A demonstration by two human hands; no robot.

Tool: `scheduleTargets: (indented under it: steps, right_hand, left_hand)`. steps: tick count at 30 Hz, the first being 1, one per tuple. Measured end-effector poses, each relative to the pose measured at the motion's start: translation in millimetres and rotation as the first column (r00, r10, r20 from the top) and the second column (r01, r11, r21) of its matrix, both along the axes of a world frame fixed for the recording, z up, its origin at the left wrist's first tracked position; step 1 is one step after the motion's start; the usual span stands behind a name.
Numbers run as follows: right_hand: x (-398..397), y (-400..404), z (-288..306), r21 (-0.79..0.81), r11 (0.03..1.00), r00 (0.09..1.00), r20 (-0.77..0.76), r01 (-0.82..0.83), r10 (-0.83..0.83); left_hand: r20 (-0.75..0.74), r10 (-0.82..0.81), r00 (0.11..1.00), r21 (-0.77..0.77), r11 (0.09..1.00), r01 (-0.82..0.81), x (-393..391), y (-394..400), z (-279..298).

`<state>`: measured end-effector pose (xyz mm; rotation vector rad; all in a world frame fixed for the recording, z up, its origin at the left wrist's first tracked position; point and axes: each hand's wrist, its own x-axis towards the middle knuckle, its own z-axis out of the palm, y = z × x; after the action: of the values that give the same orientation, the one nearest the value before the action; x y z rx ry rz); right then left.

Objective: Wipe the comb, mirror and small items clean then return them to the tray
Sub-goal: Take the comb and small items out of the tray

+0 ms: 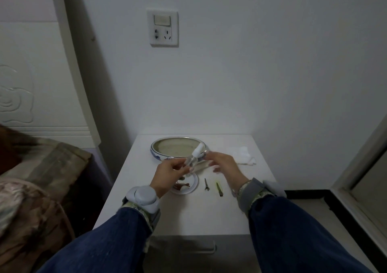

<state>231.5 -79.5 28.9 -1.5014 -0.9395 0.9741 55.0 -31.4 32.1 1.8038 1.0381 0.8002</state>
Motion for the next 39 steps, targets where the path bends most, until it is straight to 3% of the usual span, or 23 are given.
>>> scheduleTargets:
  steps: [5, 9, 12, 14, 16, 18, 20, 24, 31, 39]
  right_hand:
    - [-13.2, -1.1, 0.6, 0.038, 0.983, 0.982, -0.057, -0.178, 0.18]
    - [-13.0, -1.8, 1.9, 0.057, 0.984, 0.978, -0.116, -0.168, 0.173]
    - [-6.0, -2.6, 2.1, 0.075, 0.991, 0.954, -0.269, -0.114, 0.13]
    - [-0.2, -4.3, 3.1, 0.066, 0.996, 0.924, -0.372, -0.066, 0.086]
    - [2.9, -7.2, 4.3, 0.038, 0.999, 0.876, -0.48, -0.02, 0.036]
    - [4.2, -11.3, 6.8, 0.011, 1.0, 0.832, -0.555, 0.005, 0.002]
    - [6.9, -14.8, 6.7, -0.011, 1.0, 0.838, -0.545, 0.006, -0.011]
    - [13.0, -18.1, 4.6, -0.033, 0.999, 0.877, -0.48, -0.035, 0.015]
    - [16.6, -23.8, 10.6, -0.04, 0.992, 0.883, -0.461, -0.119, 0.087]
    - [16.8, -20.7, 8.7, -0.005, 0.999, 0.9, -0.433, -0.049, 0.042]
  left_hand:
    - [-0.032, -0.002, 0.999, 0.038, 0.999, 0.003, 9.0, -4.7, -0.2]
    - [-0.008, 0.006, 1.0, 0.029, 1.0, -0.006, 13.2, -7.2, 3.4]
    - [0.021, 0.033, 0.999, -0.057, 0.998, -0.031, 7.2, -6.2, 4.7]
    - [0.009, 0.092, 0.996, -0.036, 0.995, -0.091, -1.6, -4.2, 2.4]
    - [-0.121, 0.177, 0.977, 0.071, 0.983, -0.17, -12.9, 1.5, -4.8]
    - [-0.399, 0.23, 0.887, 0.181, 0.969, -0.17, -23.1, 10.7, -16.0]
    - [-0.537, 0.217, 0.815, 0.151, 0.975, -0.16, -28.9, 16.7, -24.3]
    - [-0.468, 0.163, 0.868, 0.046, 0.986, -0.161, -31.3, 21.3, -31.5]
    - [-0.408, 0.163, 0.898, 0.074, 0.987, -0.146, -36.0, 19.2, -28.9]
    - [-0.201, 0.129, 0.971, 0.001, 0.991, -0.132, -42.9, 17.5, -22.8]
